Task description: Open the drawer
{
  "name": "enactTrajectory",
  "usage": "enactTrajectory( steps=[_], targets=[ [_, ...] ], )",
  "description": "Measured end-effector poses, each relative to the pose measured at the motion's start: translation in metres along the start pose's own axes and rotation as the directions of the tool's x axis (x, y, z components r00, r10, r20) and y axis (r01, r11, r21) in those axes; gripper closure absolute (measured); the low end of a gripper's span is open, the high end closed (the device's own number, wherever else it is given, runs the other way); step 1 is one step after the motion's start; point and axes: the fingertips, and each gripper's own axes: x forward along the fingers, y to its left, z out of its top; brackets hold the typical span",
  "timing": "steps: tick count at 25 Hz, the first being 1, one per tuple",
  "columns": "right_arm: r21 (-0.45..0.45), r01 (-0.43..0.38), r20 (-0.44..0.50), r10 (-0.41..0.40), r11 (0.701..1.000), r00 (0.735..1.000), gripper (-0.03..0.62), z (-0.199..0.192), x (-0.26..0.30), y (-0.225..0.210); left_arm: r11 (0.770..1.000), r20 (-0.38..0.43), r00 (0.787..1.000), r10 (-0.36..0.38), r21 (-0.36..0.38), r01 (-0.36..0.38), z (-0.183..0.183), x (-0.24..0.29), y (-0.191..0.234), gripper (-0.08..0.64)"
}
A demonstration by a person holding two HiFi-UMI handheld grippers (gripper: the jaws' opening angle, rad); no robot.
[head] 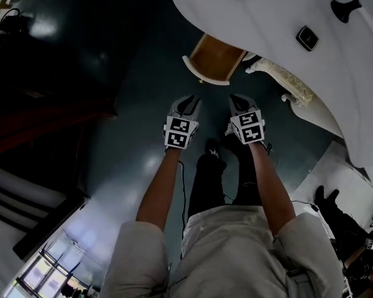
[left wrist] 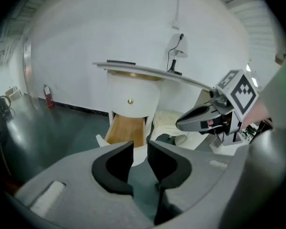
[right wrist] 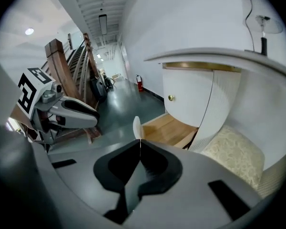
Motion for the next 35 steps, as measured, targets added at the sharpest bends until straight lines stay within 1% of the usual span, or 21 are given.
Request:
enactTrajectory(
  steps=[3,5,9,13,18,22,25,28,30,35],
  targets=[
    [-0.014,0.003,0.001,-0.003,1.000,1.000,0.577,0.027,-0.040,0.011,1.000,0.036,0.999,0.008,-0.008,-0.008,0.039,-0.038,-0.017,0.463],
    [0.001,0.017,0.008,-0.017,1.000,1.000,0.577,0.037,-0.067,0.017,1.000,0.057,0.998,0.012,-0.025,-0.011,0.056,-0.062,-0.031,0.463],
    [0.041,0.055,0.022,-0.056,0.998,0.998,0.577,0.053,-0.123,0.030,0.998,0.101,0.994,0.030,-0.057,-0.024,0.082,-0.112,-0.053,0.463],
    [0.037,0.066,0.036,-0.068,0.997,0.997,0.577,0.057,-0.172,0.043,0.992,0.149,0.987,0.065,-0.116,-0.048,0.100,-0.152,-0.071,0.463],
    [0.093,0.098,0.080,-0.106,0.991,0.991,0.577,0.056,-0.214,0.056,0.994,0.182,0.981,0.065,-0.102,-0.047,0.110,-0.180,-0.097,0.463],
    [0.113,0.124,0.125,-0.138,0.986,0.983,0.577,0.058,-0.237,0.067,0.994,0.209,0.976,0.068,-0.103,-0.047,0.116,-0.194,-0.114,0.463],
    [0.112,0.131,0.148,-0.147,0.985,0.978,0.577,0.055,-0.246,0.078,0.992,0.215,0.973,0.086,-0.107,-0.064,0.113,-0.201,-0.123,0.463],
    [0.092,0.131,0.155,-0.144,0.987,0.977,0.577,0.049,-0.252,0.087,0.992,0.241,0.965,0.108,-0.096,-0.087,0.112,-0.211,-0.131,0.468],
    [0.088,0.137,0.162,-0.150,0.987,0.975,0.577,0.047,-0.256,0.089,0.993,0.253,0.962,0.104,-0.084,-0.085,0.111,-0.217,-0.136,0.472],
    [0.090,0.142,0.179,-0.156,0.986,0.971,0.577,0.042,-0.263,0.098,0.996,0.259,0.963,0.077,-0.060,-0.063,0.101,-0.229,-0.151,0.482]
  ],
)
